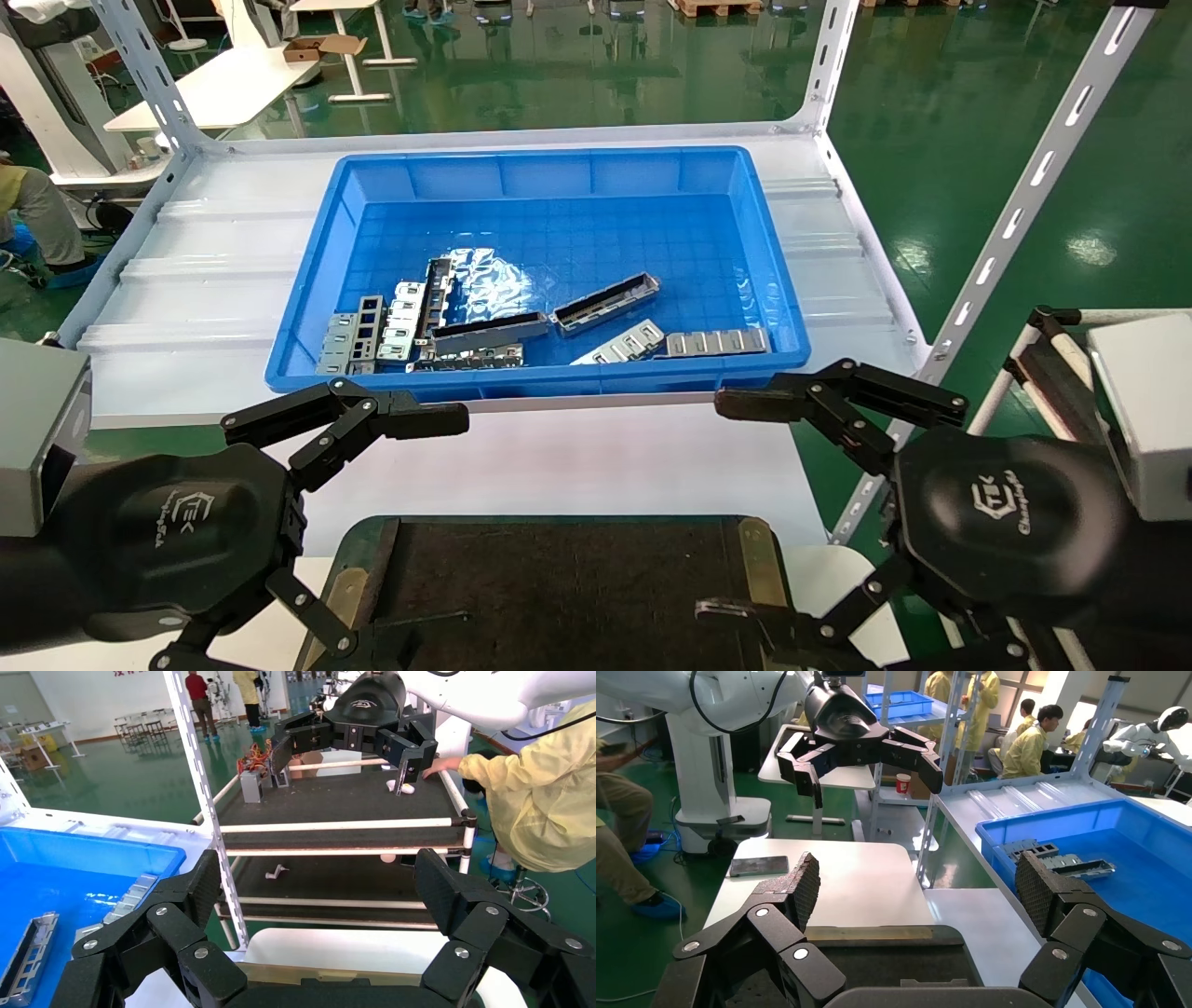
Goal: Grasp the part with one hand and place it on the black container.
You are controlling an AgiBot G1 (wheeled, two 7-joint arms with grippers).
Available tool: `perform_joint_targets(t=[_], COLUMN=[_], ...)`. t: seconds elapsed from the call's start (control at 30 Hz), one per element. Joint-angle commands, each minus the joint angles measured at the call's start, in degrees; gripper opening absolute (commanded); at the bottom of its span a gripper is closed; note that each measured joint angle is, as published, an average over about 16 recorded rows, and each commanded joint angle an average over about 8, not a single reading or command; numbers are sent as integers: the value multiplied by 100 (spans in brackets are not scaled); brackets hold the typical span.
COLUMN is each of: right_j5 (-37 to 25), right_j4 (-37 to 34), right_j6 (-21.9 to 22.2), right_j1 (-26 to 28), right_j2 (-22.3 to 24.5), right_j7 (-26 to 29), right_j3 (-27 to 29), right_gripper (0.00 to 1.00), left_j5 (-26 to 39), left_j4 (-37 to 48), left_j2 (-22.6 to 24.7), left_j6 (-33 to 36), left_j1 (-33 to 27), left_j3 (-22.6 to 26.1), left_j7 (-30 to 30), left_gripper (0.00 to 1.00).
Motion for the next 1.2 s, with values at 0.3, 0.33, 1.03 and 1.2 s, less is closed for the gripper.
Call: perform_joint_targets(t=[0.3,0.33,1.03,1.2], right_j5=[0,0,0,0], right_j4=[0,0,0,0], right_j6=[0,0,0,0], right_j1=[0,0,0,0], right_j2=[0,0,0,0], right_j7=[0,0,0,0], right_j3=[0,0,0,0], right_gripper=[100,100,100,100], left_j5=[0,0,0,1], left_j4=[0,0,0,2], left_j2=[0,0,0,-1], left_j6=[0,0,0,0], left_j1=[0,0,0,2], left_j3=[0,0,0,2], left_j7=[0,0,0,-6], left_gripper=[100,100,100,100])
